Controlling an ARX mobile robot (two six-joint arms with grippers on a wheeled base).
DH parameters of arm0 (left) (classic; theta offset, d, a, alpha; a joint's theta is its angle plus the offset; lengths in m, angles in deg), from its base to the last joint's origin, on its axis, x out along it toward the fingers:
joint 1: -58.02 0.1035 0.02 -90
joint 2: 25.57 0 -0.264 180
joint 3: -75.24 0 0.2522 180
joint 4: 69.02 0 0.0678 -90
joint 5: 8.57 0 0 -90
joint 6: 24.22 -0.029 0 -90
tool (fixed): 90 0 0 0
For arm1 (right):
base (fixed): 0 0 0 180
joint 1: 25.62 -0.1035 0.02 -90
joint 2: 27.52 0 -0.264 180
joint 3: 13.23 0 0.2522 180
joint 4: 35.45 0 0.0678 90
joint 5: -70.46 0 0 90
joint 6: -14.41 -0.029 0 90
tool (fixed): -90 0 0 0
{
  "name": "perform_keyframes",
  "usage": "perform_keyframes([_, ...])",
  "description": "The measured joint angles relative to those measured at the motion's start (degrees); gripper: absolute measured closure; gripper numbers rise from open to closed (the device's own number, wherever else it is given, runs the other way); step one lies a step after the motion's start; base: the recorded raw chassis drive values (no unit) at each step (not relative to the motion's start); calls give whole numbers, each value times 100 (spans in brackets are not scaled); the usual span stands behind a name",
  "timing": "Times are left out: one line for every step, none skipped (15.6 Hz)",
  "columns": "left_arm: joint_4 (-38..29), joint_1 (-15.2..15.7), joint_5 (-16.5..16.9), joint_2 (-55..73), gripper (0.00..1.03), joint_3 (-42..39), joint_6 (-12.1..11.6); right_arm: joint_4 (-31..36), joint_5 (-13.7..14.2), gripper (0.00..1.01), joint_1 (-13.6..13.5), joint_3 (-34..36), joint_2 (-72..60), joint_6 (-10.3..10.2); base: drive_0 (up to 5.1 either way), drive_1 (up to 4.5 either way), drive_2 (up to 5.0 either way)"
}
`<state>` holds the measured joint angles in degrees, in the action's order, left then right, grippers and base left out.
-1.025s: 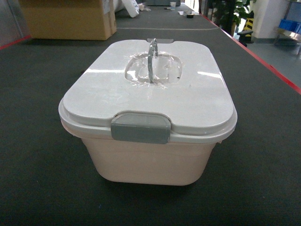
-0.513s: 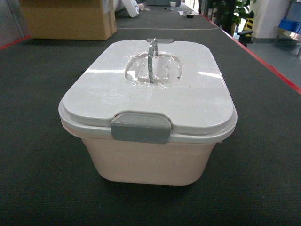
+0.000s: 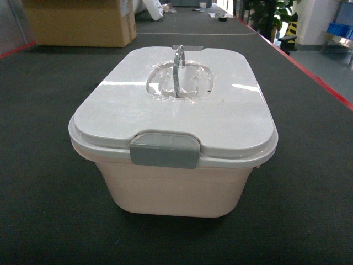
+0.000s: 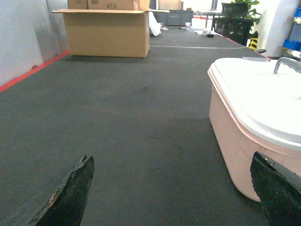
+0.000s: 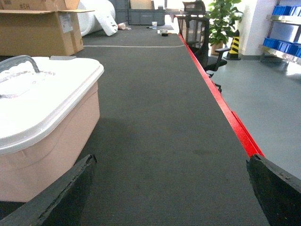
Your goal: Pick capacitor and pack into box
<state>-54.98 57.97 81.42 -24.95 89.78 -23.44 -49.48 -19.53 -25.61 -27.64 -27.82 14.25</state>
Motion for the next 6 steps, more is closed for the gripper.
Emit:
perform_keyframes([0,0,0,0,5,0,0,-2,0,3,0,0,0,0,0,0,0])
perform_keyframes([0,0,0,0,5,0,0,-2,0,3,0,0,0,0,0,0,0])
perform_keyframes([0,0,0,0,5,0,0,0,0,3,0,0,0,0,0,0,0])
perform_keyframes([0,0,0,0,5,0,0,0,0,3,0,0,0,0,0,0,0])
perform_keyframes([0,0,0,0,5,0,0,0,0,3,0,0,0,0,0,0,0])
perform_keyframes([0,0,0,0,5,0,0,-2,0,3,0,0,0,0,0,0,0])
